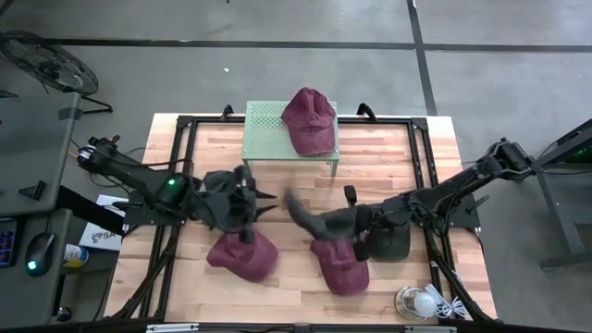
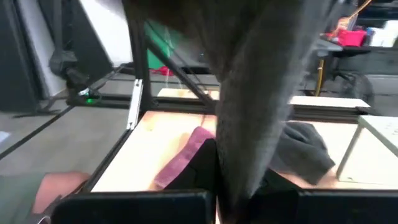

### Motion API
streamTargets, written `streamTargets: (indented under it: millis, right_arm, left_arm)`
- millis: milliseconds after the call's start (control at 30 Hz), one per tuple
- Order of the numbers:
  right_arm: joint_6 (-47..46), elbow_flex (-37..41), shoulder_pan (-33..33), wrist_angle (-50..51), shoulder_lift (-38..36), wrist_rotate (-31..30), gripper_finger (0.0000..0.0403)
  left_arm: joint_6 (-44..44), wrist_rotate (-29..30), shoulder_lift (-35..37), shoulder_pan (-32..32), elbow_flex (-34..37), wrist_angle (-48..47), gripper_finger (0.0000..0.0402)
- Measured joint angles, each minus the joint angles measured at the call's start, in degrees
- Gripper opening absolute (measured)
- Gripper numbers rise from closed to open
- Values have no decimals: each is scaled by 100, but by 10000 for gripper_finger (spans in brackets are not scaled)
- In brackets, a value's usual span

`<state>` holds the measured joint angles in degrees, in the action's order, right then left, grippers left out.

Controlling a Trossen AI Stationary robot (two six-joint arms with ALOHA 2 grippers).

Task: Pick & Place hat
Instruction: Put the center black cap on the left side of shelf

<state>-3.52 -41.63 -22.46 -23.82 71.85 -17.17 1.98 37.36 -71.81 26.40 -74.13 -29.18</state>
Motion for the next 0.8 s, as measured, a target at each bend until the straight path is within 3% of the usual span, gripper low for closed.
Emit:
streamTargets:
  millis: [100,367,600,700,800]
  right_arm:
    - [31,-9,9,-113,-10,-141,5]
    - [304,-9,216,-625,-19,-21,5]
    - [426,-9,465,-801,-19,134,5]
    - [294,-9,535,-871,-19,17,5]
    - [102,-9,624,-904,-28,-36,5]
  left_arm:
    - [98,407,108,15,-8,-55,92]
    - [1300,563,14,70,40,-89,92]
    - [2065,1236,-83,66,873,713,92]
    - [1999,1642,-86,87,1243,1367,92]
    - [1298,1812,-101,190,1497,1653,92]
